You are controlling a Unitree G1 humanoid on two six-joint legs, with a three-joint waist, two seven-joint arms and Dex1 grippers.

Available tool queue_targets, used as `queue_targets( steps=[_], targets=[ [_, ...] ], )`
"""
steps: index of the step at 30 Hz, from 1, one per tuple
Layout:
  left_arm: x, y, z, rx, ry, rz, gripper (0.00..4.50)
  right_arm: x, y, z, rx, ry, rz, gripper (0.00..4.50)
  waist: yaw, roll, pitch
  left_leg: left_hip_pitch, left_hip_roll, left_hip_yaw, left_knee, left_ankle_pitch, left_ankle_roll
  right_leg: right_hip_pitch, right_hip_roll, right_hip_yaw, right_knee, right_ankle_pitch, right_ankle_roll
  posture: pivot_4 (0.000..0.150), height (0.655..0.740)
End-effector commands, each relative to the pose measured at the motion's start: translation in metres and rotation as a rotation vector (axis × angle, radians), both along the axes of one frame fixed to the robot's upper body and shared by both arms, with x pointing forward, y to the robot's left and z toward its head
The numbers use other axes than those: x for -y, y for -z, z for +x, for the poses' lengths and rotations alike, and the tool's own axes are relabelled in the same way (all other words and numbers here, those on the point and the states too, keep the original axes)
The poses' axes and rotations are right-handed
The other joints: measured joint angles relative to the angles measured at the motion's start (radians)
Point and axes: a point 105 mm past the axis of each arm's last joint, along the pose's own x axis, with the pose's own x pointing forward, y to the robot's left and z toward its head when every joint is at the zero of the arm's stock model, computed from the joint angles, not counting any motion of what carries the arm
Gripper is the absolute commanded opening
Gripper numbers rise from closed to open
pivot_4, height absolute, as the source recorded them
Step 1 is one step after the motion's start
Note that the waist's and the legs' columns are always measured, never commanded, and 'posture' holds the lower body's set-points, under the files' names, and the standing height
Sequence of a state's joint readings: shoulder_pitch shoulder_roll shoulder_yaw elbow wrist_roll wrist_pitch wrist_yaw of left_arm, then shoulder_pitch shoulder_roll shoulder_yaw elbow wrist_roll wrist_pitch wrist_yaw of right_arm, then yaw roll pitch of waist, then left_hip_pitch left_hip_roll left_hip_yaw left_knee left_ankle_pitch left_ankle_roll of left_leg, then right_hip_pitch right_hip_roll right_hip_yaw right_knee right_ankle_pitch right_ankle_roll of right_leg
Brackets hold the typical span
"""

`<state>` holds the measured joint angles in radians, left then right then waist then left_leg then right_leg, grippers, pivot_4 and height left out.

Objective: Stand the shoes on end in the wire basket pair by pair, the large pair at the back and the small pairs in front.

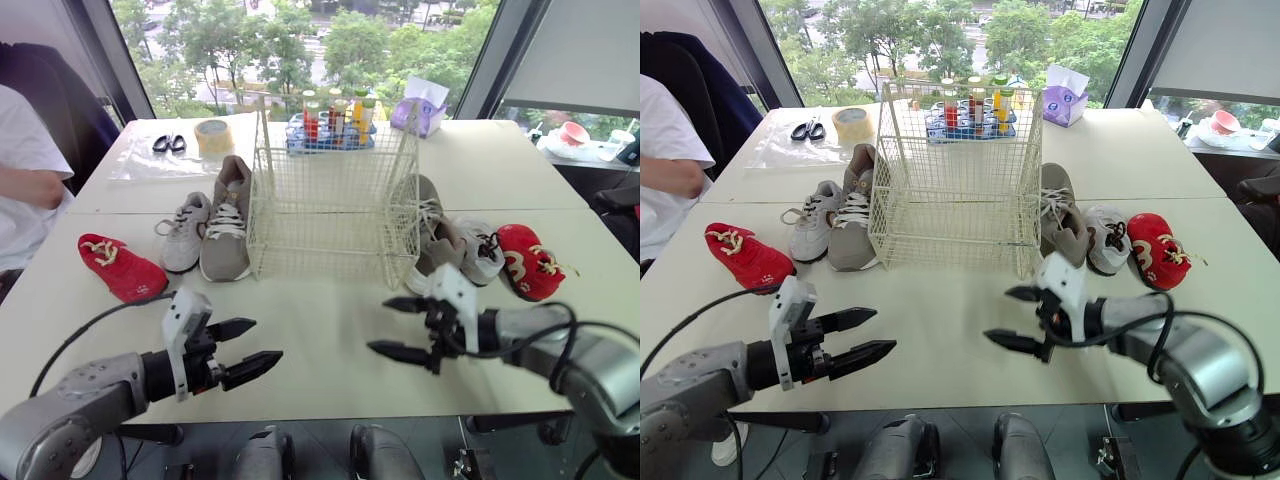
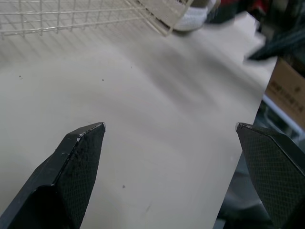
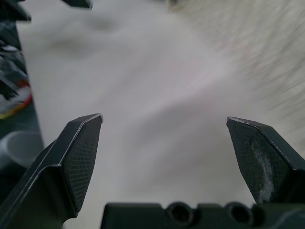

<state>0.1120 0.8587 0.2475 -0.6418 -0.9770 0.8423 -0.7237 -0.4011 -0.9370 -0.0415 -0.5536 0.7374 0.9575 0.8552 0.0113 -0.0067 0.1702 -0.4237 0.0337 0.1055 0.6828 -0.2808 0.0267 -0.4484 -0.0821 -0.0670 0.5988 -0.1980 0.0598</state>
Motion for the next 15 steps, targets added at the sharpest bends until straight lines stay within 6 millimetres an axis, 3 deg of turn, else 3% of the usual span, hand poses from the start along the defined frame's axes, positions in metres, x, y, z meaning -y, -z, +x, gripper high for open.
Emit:
queue_targets(
  steps=[1, 5, 9, 15],
  targets=[
    [-0.001, -0.031, -0.001, 0.063, 0.114, 0.007, 4.5, -0.005, -0.047, -0.003, 0.071, -0.102, -0.016, 4.5, 0.0, 0.0, 0.0, -0.001, 0.0, 0.0, 0.0, 0.0, 0.001, -0.001, 0.0, 0.0, 0.0, 0.0, 0.0, 0.15, 0.74],
    [0.009, -0.05, -0.002, 0.109, 0.225, 0.017, 4.5, -0.008, -0.076, 0.016, 0.124, -0.126, -0.088, 4.5, -0.001, 0.0, 0.001, -0.004, 0.0, 0.0, -0.003, 0.001, 0.002, -0.004, 0.0, -0.001, -0.001, -0.001, 0.001, 0.15, 0.74],
    [0.017, -0.058, -0.008, 0.144, 0.286, 0.043, 4.5, -0.009, -0.059, 0.046, 0.121, -0.142, -0.272, 4.5, -0.007, 0.0, 0.001, -0.005, -0.001, 0.004, -0.002, 0.001, 0.003, -0.004, 0.0, 0.001, -0.001, 0.0, 0.001, 0.15, 0.74],
    [0.019, -0.074, -0.008, 0.2, 0.277, 0.043, 4.5, -0.007, -0.035, 0.066, 0.045, -0.208, -0.411, 4.5, -0.007, 0.0, 0.001, -0.004, -0.001, 0.004, -0.001, 0.002, 0.002, -0.004, 0.0, 0.001, 0.0, 0.0, 0.002, 0.15, 0.74]
  ],
)
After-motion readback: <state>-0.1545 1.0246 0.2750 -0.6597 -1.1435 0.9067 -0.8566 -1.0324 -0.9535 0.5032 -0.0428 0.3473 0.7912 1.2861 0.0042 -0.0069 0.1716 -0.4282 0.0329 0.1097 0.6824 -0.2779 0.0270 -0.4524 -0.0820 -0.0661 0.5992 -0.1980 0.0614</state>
